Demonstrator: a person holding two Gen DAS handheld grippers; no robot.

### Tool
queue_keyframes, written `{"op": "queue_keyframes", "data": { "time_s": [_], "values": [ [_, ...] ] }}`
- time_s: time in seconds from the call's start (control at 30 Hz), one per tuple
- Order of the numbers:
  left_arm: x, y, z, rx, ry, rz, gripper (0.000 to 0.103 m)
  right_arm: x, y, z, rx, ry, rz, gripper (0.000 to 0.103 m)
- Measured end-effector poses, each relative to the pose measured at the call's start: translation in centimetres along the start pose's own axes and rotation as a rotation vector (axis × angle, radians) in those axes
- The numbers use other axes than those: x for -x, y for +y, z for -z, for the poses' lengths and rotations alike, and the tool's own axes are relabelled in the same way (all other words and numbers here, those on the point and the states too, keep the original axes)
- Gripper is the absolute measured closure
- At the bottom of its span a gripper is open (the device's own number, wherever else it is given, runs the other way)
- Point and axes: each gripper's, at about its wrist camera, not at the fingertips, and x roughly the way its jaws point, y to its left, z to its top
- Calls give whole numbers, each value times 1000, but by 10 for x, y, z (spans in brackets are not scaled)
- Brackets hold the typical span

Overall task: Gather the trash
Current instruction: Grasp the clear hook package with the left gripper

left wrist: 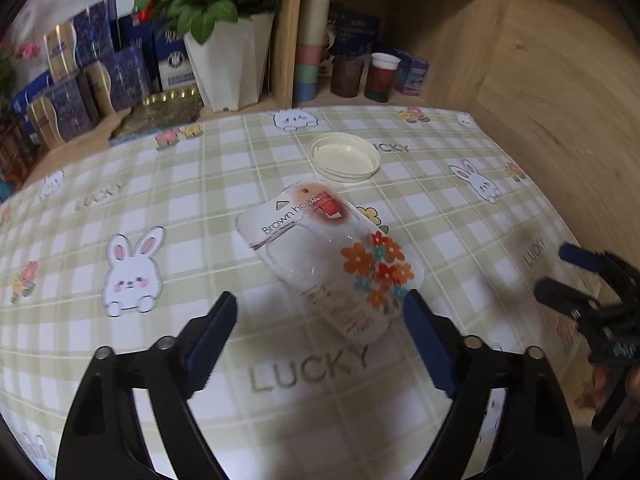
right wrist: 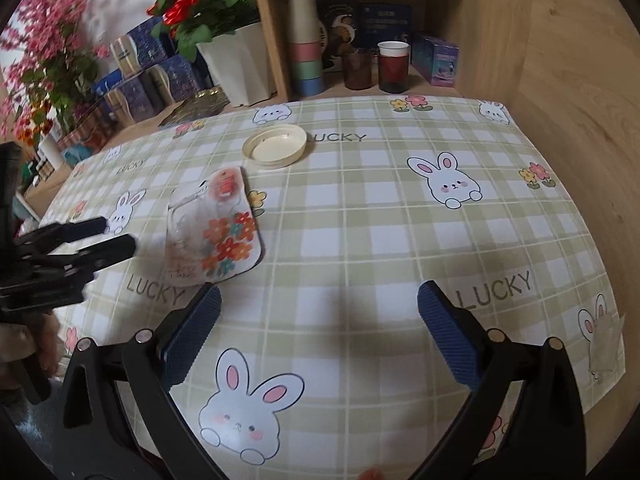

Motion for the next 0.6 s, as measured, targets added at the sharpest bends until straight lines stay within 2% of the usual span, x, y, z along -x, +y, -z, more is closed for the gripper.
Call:
{"op": "queue_keyframes", "data": {
  "time_s": [0.1,0.2,0.33,0.4,0.47,0.6],
  "values": [
    [-20,4,-4,52,33,-13,45,-2,-7,0,-16,-16,-12,6],
    [-32,11,-2,105,51,-12,55,-5,-14,2,-44,-16,-27,6],
    [-42,13,-6,138,40,-1,65,-12,-19,5,-52,-3,-31,6],
    [-47,12,-10,160,37,25,76,-15,-19,6,-55,2,-30,6],
    [-54,9,-12,159,56,19,80,-18,-19,7,-61,5,-35,6],
    [-64,9,-12,176,75,-4,81,-22,-17,6,-62,8,-39,6]
  ]
}}
